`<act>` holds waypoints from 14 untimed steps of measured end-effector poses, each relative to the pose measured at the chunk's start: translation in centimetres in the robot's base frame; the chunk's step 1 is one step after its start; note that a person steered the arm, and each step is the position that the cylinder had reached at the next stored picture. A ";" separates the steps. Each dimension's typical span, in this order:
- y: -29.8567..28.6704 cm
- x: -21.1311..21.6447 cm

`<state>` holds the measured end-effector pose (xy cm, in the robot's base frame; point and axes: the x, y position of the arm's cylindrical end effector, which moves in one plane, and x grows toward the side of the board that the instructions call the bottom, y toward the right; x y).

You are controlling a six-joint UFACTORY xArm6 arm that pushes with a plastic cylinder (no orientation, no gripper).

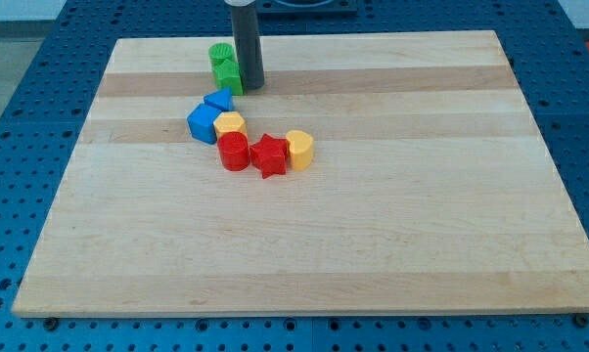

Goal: Move the yellow hexagon above the red star

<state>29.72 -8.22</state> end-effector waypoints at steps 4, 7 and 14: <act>9.1 7.8; 3.8 24.2; -1.5 11.2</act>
<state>40.88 -9.75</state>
